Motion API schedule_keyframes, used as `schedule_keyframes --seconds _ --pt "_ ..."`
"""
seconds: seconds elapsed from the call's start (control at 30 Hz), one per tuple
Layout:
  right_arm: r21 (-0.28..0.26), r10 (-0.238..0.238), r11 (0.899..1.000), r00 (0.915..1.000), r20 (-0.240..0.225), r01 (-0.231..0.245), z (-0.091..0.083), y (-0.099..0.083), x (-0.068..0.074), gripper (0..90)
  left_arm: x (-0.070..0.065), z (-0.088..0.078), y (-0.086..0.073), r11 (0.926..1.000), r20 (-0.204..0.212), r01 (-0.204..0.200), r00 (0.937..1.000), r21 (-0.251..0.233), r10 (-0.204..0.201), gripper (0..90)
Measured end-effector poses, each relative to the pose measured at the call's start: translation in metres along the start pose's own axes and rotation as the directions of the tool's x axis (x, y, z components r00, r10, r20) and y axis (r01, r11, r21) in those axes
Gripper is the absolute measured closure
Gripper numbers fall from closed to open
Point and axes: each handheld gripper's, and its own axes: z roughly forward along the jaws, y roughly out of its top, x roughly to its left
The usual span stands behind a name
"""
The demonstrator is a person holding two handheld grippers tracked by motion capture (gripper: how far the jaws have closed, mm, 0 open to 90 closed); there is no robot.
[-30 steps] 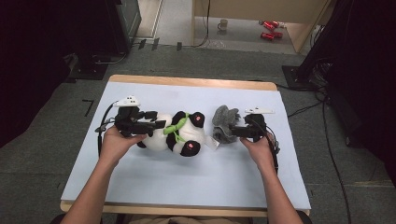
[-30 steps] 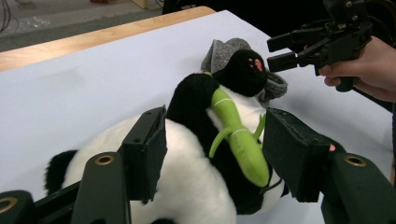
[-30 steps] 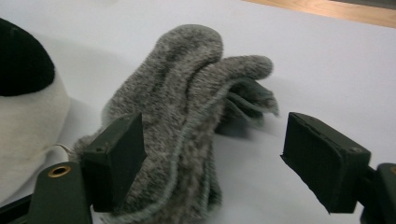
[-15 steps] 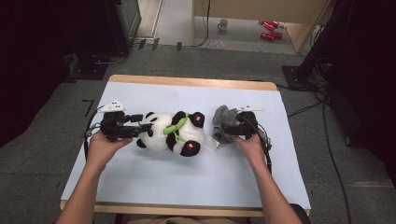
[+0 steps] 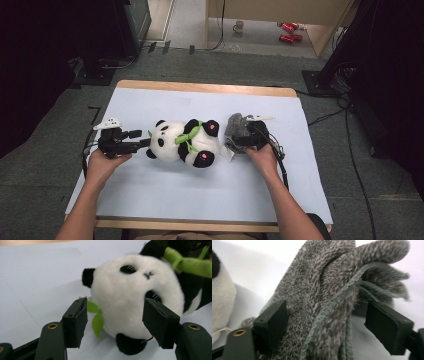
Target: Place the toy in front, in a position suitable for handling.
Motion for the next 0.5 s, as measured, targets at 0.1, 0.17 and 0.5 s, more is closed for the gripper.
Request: schedule_keyframes --seconds 0.1,0.17,0.5 --pt "-0.004 -0.035 0.999 0.9994 0.002 0.035 0.002 0.001 0.007 22.1 0.004 0.005 -0.003 0.9999 -0.001 0.01 0.9999 0.009 -0.01 36.4" --pt "-0.001 -0.058 0.998 0.9983 -0.002 0.058 0.004 0.001 0.01 25.6 0.005 0.008 -0.004 0.9999 0.0 0.009 1.0 0.014 -0.009 36.3" --pt "0.045 -0.079 0.996 0.9953 -0.057 0.082 0.012 0.001 0.011 40.9 0.006 0.021 -0.006 0.9995 0.055 0.026 0.9981 0.015 -0.027 36.1"
